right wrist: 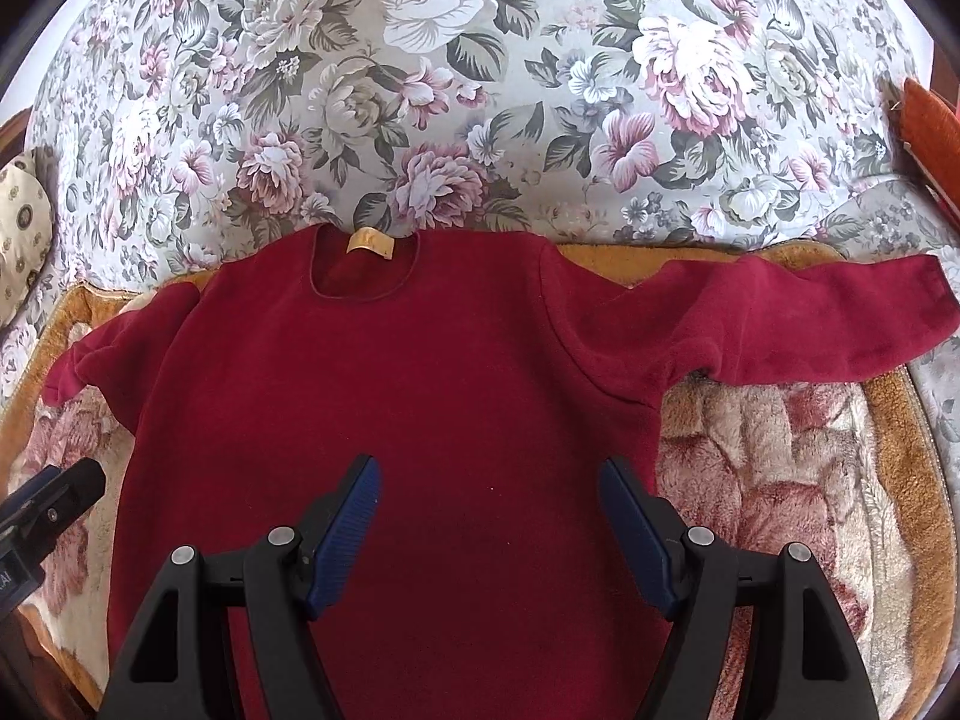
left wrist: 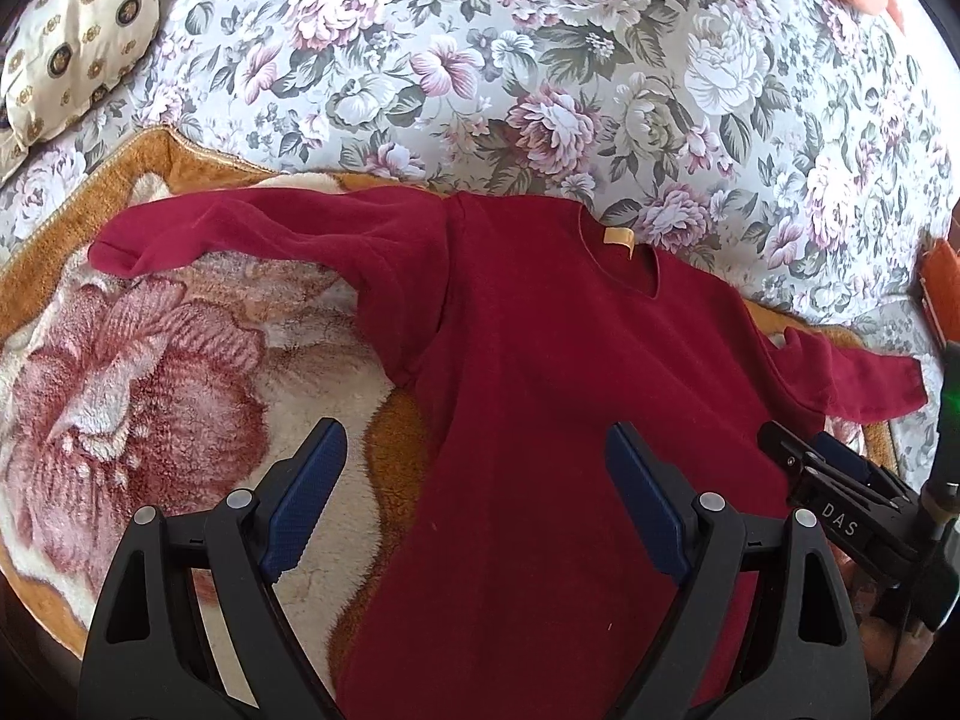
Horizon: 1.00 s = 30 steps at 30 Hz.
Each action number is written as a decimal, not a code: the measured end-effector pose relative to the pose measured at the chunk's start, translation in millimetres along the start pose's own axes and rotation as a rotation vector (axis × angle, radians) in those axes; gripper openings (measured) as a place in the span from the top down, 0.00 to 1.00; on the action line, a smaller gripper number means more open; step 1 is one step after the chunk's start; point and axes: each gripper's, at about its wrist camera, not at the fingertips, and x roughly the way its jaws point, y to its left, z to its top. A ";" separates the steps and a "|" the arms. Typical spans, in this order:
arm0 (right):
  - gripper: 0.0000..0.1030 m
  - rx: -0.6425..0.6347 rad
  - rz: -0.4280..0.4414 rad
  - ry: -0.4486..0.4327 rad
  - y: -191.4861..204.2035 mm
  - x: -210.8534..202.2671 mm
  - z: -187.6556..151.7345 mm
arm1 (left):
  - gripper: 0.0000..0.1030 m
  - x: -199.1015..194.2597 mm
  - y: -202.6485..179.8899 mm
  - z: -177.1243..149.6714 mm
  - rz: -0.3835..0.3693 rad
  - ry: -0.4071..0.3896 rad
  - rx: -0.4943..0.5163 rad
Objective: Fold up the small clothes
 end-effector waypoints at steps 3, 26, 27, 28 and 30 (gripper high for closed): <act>0.29 -0.017 0.012 -0.003 7.6 3.9 4.1 | 0.15 -3.3 39.0 8.8 -0.034 0.006 -0.107; 0.55 -0.158 0.307 -0.008 133.6 62.5 76.4 | 0.15 61.4 281.4 79.0 0.030 -0.056 -0.823; 0.55 -0.169 0.312 -0.011 143.2 63.9 78.8 | 0.15 65.7 278.2 82.5 0.035 -0.054 -0.813; 0.55 -0.174 0.321 -0.011 150.2 64.4 80.2 | 0.15 68.6 276.1 85.1 0.039 -0.055 -0.802; 0.55 -0.182 0.347 -0.014 166.4 67.1 82.3 | 0.45 72.4 273.4 89.2 -0.001 -0.077 -0.774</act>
